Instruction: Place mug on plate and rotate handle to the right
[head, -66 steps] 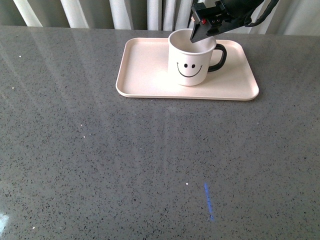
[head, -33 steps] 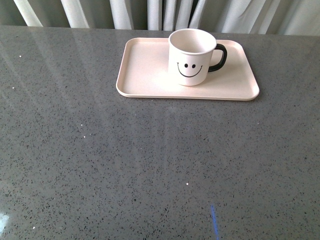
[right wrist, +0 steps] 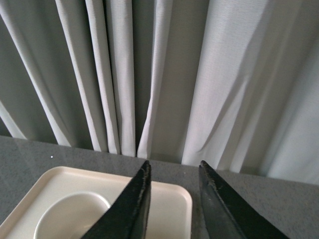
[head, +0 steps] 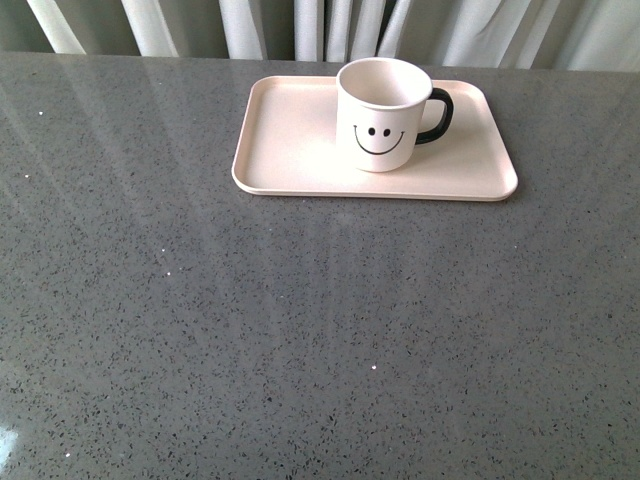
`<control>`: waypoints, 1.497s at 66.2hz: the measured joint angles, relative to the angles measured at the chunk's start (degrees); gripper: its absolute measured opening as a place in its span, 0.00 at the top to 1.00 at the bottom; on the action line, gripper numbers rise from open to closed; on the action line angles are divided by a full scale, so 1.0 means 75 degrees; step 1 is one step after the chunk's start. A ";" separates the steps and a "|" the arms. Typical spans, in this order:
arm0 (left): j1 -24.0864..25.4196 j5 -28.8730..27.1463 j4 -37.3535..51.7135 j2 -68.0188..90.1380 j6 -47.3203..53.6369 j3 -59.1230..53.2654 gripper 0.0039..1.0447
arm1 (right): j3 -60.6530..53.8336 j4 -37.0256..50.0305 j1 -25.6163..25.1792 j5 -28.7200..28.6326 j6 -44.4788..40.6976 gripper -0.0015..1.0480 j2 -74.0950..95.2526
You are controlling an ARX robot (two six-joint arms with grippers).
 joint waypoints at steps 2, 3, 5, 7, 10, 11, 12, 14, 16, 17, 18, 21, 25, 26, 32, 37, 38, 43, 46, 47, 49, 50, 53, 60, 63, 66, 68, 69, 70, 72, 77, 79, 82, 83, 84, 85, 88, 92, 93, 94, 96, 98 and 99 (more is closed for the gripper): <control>0.0000 0.0000 0.0000 0.0000 0.0000 0.0000 0.09 | -0.0277 0.0096 -0.0090 -0.0137 0.0003 0.89 -0.0189; 0.0000 0.0000 0.0000 0.0000 0.0000 0.0000 0.09 | -0.0539 0.0178 -0.0157 -0.0277 0.0003 0.94 -0.0364; 0.0000 0.0000 0.0000 0.0000 0.0000 0.0000 0.09 | -0.0863 0.0271 -0.0210 -0.0286 -0.0006 0.98 -0.0586; 0.0000 -0.0003 0.0000 0.0000 0.0000 0.0000 0.09 | -0.1256 0.0364 -0.0259 -0.0286 0.0026 0.98 -0.0842; 0.0000 0.0000 0.0000 0.0000 0.0000 0.0000 0.09 | -0.1623 0.0428 -0.0294 -0.0283 0.0029 0.98 -0.1093; 0.0000 0.0000 0.0000 0.0000 0.0000 0.0000 0.09 | -0.1690 0.0440 -0.0294 -0.0283 0.0029 0.98 -0.1142; 0.0000 0.0000 0.0000 0.0000 0.0000 0.0000 0.09 | -0.1827 0.0466 -0.0297 -0.0283 0.0029 0.98 -0.1247; 0.0000 0.0000 0.0000 0.0000 0.0000 0.0000 0.09 | -0.2017 0.0495 -0.0297 -0.0286 0.0029 0.98 -0.1396; 0.0000 0.0000 0.0000 0.0000 0.0000 0.0000 0.09 | -0.2194 0.0513 -0.0297 -0.0289 0.0029 0.98 -0.1550; 0.0000 0.0000 0.0000 0.0000 0.0000 0.0000 0.09 | -0.2253 0.0516 -0.0297 -0.0289 0.0029 0.98 -0.1600; 0.0000 0.0000 0.0000 0.0000 0.0000 0.0000 0.09 | -0.2363 0.0516 -0.0297 -0.0286 0.0029 0.98 -0.1705; 0.0000 0.0000 0.0000 0.0000 0.0000 0.0000 0.09 | -0.2556 0.0522 -0.0300 -0.0286 0.0032 0.98 -0.1906; 0.0000 0.0000 0.0000 0.0000 0.0000 0.0000 0.09 | -0.2856 0.0525 -0.0300 -0.0289 0.0029 0.98 -0.2212; 0.0000 0.0000 0.0000 0.0000 0.0000 0.0000 0.09 | -0.2929 0.0525 -0.0300 -0.0289 0.0029 0.98 -0.2259; 0.0000 0.0000 0.0000 0.0000 0.0000 0.0000 0.09 | -0.3322 0.0481 -0.0300 -0.0306 0.0029 0.98 -0.2713; 0.0000 0.0000 0.0000 0.0000 0.0000 0.0000 0.09 | -0.3620 0.0364 -0.0300 -0.0306 0.0029 0.98 -0.3124; 0.0000 0.0000 0.0000 0.0000 0.0000 0.0000 0.09 | -0.3689 0.0332 -0.0300 -0.0300 0.0032 0.98 -0.3226; 0.0000 0.0000 0.0000 0.0000 0.0000 0.0000 0.09 | -0.3908 0.0198 -0.0300 -0.0306 0.0032 0.98 -0.3570; 0.0000 0.0000 0.0000 0.0000 0.0000 0.0000 0.09 | -0.4045 0.0082 -0.0300 -0.0306 0.0029 0.98 -0.3815; 0.0000 0.0000 0.0000 0.0000 0.0000 0.0000 0.09 | -0.4097 0.0026 -0.0300 -0.0306 0.0029 0.98 -0.3914; 0.0000 0.0000 0.0000 0.0000 0.0000 0.0000 0.09 | -0.4179 -0.0044 -0.0300 -0.0306 0.0032 0.98 -0.4060; 0.0000 0.0000 0.0000 0.0000 0.0000 0.0000 0.09 | -0.4258 0.0038 -0.0300 -0.0306 0.0029 0.98 -0.4060; 0.0000 0.0000 0.0000 0.0000 0.0000 0.0000 0.09 | -0.4459 0.0315 -0.0300 -0.0306 0.0032 0.98 -0.4115; 0.0000 0.0000 0.0000 0.0000 0.0000 0.0000 0.09 | -0.4756 0.0015 -0.0300 -0.0306 0.0032 0.98 -0.4508; 0.0000 0.0000 0.0000 0.0000 0.0000 0.0000 0.09 | -0.4817 -0.0160 -0.0300 -0.0306 0.0032 0.98 -0.4747; 0.0000 0.0000 0.0000 0.0000 0.0000 0.0000 0.09 | -0.4876 -0.0399 -0.0300 -0.0303 0.0032 0.98 -0.5074; 0.0000 0.0000 0.0000 0.0000 0.0000 0.0000 0.09 | -0.4908 -0.0542 -0.0300 -0.0306 0.0032 0.98 -0.5275; 0.0000 0.0000 0.0000 0.0000 0.0000 0.0000 0.09 | -0.4919 -0.0589 -0.0300 -0.0306 0.0032 0.98 -0.5336; 0.0000 0.0000 0.0000 0.0000 0.0000 0.0000 0.09 | -0.4940 -0.0694 -0.0300 -0.0306 0.0032 0.98 -0.5467; 0.0000 0.0000 0.0000 0.0000 0.0000 0.0000 0.09 | -0.4957 -0.0796 -0.0300 -0.0306 0.0032 0.98 -0.5590; 0.0000 0.0000 0.0000 0.0000 0.0000 0.0000 0.09 | -0.5036 -0.1212 -0.0300 -0.0306 0.0032 0.98 -0.6062; 0.0000 0.0000 0.0000 0.0000 0.0000 0.0000 0.09 | -0.5059 -0.1370 -0.0300 -0.0306 0.0029 0.98 -0.6242; 0.0000 0.0000 0.0000 0.0000 0.0000 0.0000 0.09 | -0.5059 -0.1571 -0.0300 -0.0303 0.0032 0.98 -0.6481; 0.0000 0.0000 0.0000 0.0000 0.0000 0.0000 0.09 | -0.5062 -0.1670 -0.0300 -0.0306 0.0032 0.98 -0.6601; 0.0000 0.0000 0.0000 0.0000 0.0000 0.0000 0.09 | -0.5062 -0.1717 -0.0300 -0.0306 0.0032 0.98 -0.6656; 0.0000 0.0000 0.0000 0.0000 0.0000 0.0000 0.09 | -0.5062 -0.1769 -0.0300 -0.0306 0.0032 0.98 -0.6717; 0.0000 0.0000 0.0000 0.0000 0.0000 0.0000 0.09 | -0.5062 -0.2014 -0.0300 -0.0306 0.0032 0.98 -0.7006; 0.0000 0.0000 0.0000 0.0000 0.0000 0.0000 0.09 | -0.5065 -0.2311 -0.0300 -0.0303 0.0032 0.98 -0.7324; 0.0000 0.0000 0.0000 0.0000 0.0000 0.0000 0.09 | -0.5068 -0.2361 -0.0300 -0.0306 0.0032 0.98 -0.7379; 0.0000 0.0000 0.0000 0.0000 0.0000 0.0000 0.09 | -0.5068 -0.2457 -0.0300 -0.0306 0.0032 0.98 -0.7487; 0.0000 0.0000 0.0000 0.0000 0.0000 0.0000 0.09 | -0.5068 -0.2550 -0.0300 -0.0306 0.0032 0.98 -0.7595; 0.0000 0.0000 0.0000 0.0000 0.0000 0.0000 0.09 | -0.5068 -0.2690 -0.0300 -0.0306 0.0032 0.98 -0.7749; 0.0000 0.0000 0.0000 0.0000 0.0000 0.0000 0.09 | -0.5068 -0.2783 -0.0300 -0.0306 0.0032 0.98 -0.7848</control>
